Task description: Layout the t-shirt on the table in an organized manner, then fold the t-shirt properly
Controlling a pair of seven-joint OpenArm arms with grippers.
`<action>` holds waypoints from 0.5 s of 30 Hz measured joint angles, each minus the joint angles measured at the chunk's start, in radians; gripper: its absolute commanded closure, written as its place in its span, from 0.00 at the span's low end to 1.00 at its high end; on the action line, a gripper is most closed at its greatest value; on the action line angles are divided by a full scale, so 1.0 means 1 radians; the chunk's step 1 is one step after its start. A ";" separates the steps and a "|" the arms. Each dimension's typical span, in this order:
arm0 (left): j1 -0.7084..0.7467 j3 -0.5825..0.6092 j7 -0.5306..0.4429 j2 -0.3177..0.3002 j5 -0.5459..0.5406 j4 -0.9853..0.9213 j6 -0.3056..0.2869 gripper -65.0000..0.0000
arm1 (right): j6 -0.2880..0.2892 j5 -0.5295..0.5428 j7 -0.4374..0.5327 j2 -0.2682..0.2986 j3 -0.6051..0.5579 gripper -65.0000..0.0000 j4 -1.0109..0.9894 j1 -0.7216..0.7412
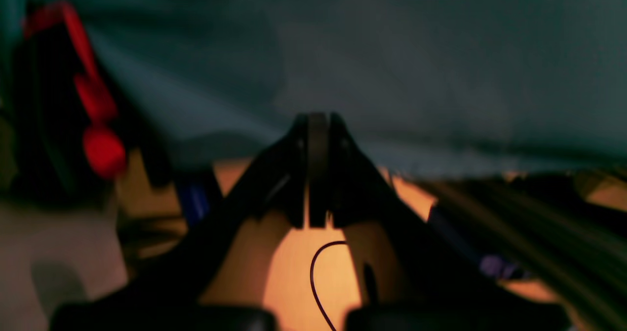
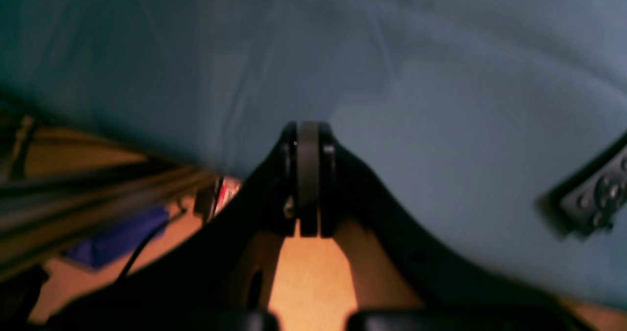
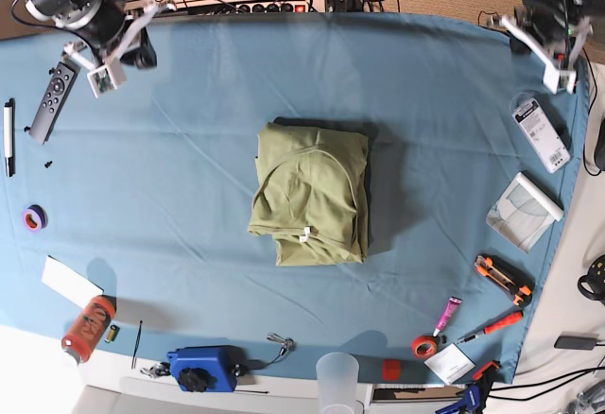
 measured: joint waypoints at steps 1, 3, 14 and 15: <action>0.024 0.000 0.000 0.000 0.000 0.000 0.000 1.00 | 0.000 0.004 -0.001 0.003 0.000 1.00 0.000 -0.024; 0.068 0.000 -0.001 0.000 0.000 0.000 0.000 1.00 | 0.000 0.026 0.001 0.008 0.000 1.00 0.000 -0.071; 0.338 0.001 -0.012 0.001 -0.007 -0.002 0.000 1.00 | 0.023 0.065 0.003 0.011 0.000 1.00 0.000 -0.273; 0.352 0.001 -0.013 0.004 -0.008 -0.009 0.000 1.00 | 0.023 0.066 0.003 0.014 0.000 1.00 0.000 -0.284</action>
